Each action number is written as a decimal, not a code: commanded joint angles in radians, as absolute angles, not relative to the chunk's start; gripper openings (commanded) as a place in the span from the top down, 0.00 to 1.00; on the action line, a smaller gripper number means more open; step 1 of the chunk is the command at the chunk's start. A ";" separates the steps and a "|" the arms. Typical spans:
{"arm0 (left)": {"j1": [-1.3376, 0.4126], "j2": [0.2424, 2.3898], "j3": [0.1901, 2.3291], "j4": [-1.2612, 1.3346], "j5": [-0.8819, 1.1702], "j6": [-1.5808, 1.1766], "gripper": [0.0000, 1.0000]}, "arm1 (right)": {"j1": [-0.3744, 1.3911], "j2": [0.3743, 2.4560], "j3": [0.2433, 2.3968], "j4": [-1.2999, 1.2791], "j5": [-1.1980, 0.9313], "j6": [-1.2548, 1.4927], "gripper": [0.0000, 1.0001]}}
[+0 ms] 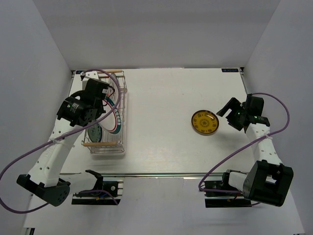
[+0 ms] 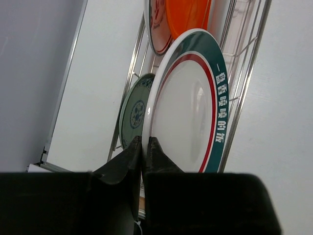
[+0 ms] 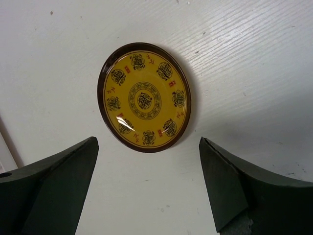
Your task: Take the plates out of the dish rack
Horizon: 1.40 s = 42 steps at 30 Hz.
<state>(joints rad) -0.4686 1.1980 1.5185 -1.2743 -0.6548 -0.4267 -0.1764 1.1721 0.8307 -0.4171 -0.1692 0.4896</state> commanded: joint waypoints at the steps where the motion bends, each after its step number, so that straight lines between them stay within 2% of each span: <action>1: -0.472 1.138 1.624 -1.267 -0.692 -0.437 1.00 | -0.179 1.143 0.888 -0.405 -0.225 0.472 0.11; 5: -0.472 1.085 1.693 -1.177 -0.644 -0.404 1.00 | -0.178 1.120 0.902 -0.365 -0.313 0.456 0.11; 9: -0.472 1.014 1.631 -1.007 -0.494 -0.348 1.00 | -0.172 1.092 0.907 -0.276 -0.467 0.446 0.11; 16: -0.472 1.063 1.476 -0.720 -0.062 -0.307 1.00 | -0.126 1.094 0.937 -0.025 -0.892 0.479 0.11; 17: -0.472 1.078 1.462 -0.662 0.042 -0.311 1.00 | -0.117 1.094 0.948 -0.012 -0.911 0.482 0.11; 23: -0.472 1.181 1.365 -0.447 0.328 -0.350 1.00 | -0.034 1.091 0.956 0.115 -0.996 0.479 0.11; 34: -0.482 1.290 1.299 -0.307 0.568 -0.396 1.00 | 0.144 1.255 1.017 -0.027 -0.919 0.399 0.12; 35: -0.482 1.290 1.295 -0.302 0.572 -0.397 1.00 | 0.161 1.262 1.022 -0.037 -0.910 0.391 0.15; 36: -0.482 1.290 1.290 -0.299 0.569 -0.397 1.00 | 0.164 1.276 1.020 -0.038 -0.905 0.385 0.29; 37: -0.482 1.290 1.290 -0.305 0.565 -0.397 1.00 | 0.173 1.281 1.016 -0.034 -0.905 0.391 0.39; 38: -0.482 1.293 1.286 -0.307 0.558 -0.399 1.00 | 0.182 1.287 1.012 -0.020 -0.907 0.397 0.57; 40: -0.482 1.301 1.290 -0.339 0.532 -0.396 1.00 | 0.192 1.289 1.003 -0.012 -0.894 0.417 0.75; 41: -0.482 1.305 1.292 -0.350 0.519 -0.394 1.00 | 0.193 1.287 1.000 -0.012 -0.879 0.420 0.87; 42: -0.482 1.308 1.295 -0.377 0.481 -0.393 1.00 | 0.196 1.287 1.002 -0.011 -0.867 0.429 0.94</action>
